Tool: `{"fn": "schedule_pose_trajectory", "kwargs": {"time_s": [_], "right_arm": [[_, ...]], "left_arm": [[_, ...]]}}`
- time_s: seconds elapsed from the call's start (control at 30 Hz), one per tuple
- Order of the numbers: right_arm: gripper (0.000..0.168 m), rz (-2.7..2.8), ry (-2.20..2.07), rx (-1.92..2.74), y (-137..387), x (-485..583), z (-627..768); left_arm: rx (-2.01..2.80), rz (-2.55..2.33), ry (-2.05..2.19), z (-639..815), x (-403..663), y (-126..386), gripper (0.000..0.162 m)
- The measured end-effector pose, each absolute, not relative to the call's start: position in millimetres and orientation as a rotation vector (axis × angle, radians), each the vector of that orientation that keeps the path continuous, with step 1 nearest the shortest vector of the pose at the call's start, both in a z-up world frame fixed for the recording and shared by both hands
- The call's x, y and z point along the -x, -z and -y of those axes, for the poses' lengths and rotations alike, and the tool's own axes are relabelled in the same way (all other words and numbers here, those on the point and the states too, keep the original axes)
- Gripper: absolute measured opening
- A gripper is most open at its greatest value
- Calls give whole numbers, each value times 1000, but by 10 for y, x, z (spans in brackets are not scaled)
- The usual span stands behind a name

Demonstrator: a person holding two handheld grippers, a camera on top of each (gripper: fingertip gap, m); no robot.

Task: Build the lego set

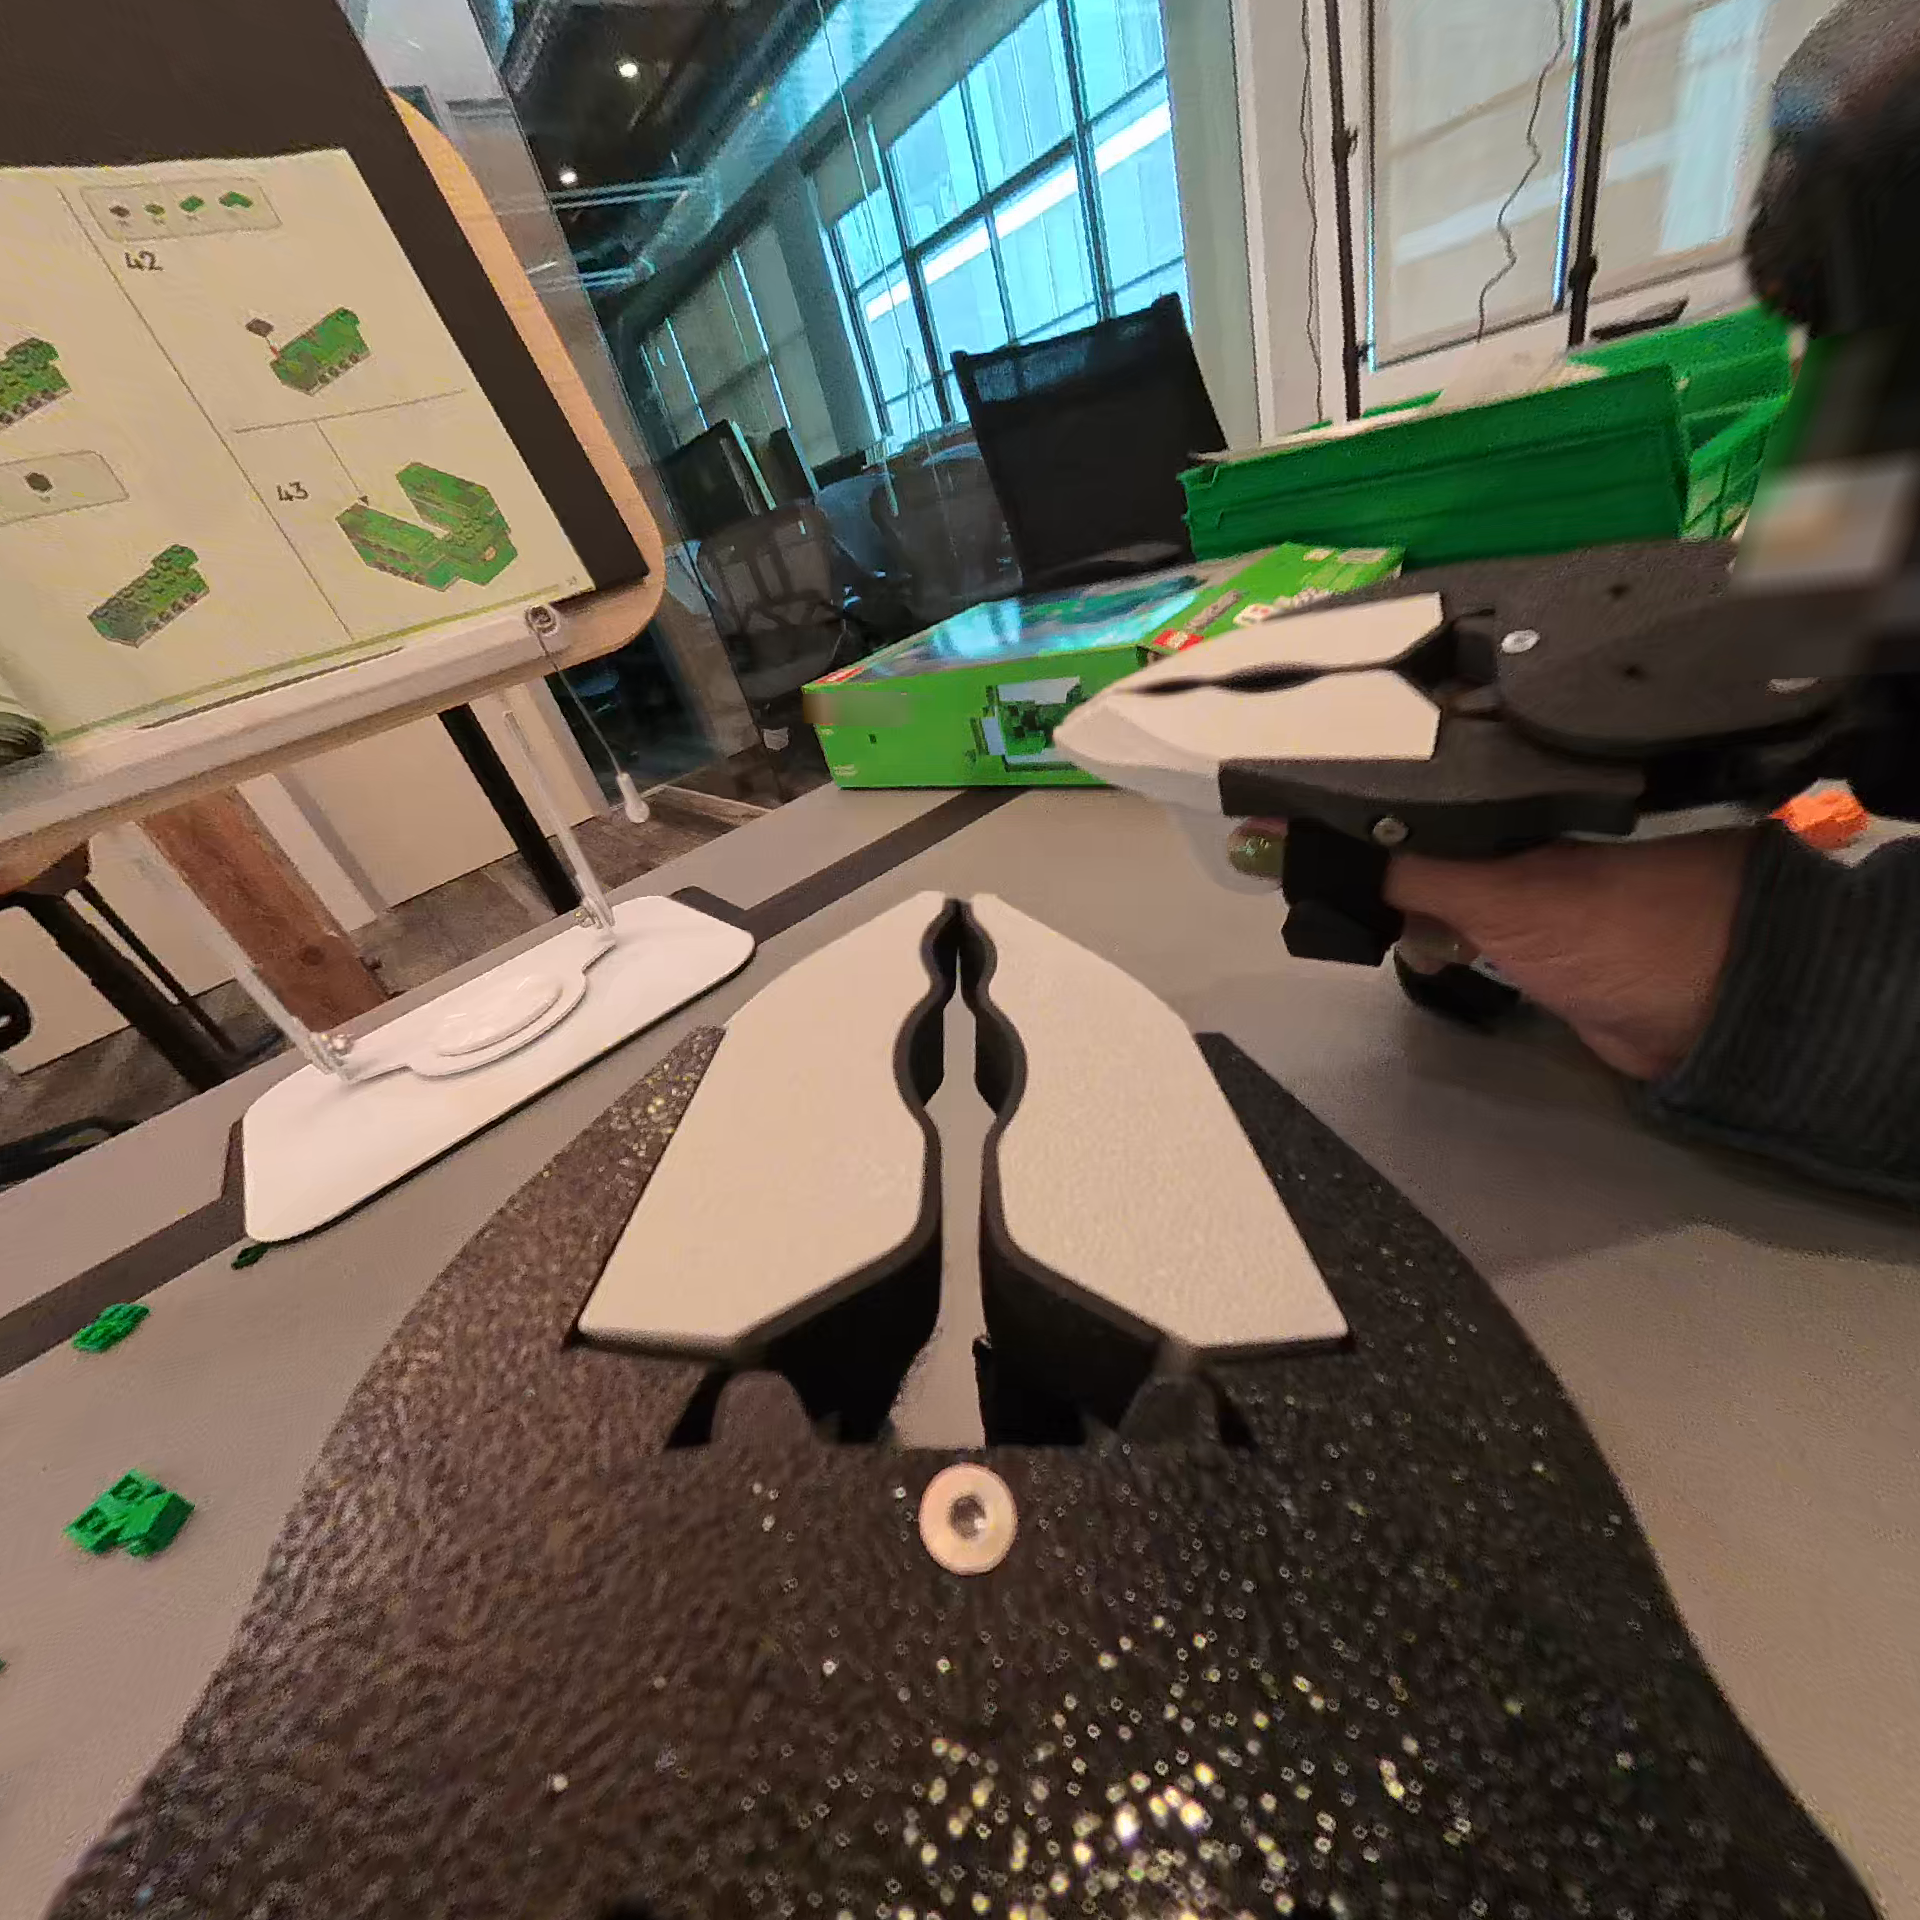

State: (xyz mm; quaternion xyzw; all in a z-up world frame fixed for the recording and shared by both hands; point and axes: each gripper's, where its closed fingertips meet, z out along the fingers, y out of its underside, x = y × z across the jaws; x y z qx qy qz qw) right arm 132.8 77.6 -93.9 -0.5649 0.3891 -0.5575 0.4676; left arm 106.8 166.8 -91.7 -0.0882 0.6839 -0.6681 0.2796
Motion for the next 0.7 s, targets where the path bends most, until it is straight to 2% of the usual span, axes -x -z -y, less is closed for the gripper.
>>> {"fn": "schedule_pose_trajectory", "kwargs": {"time_s": [0.7], "right_arm": [[0,-731,1434,1455,901,-1237,-1072]], "left_arm": [[220,-1757,1732,-1725,-1125,915,0]]}}
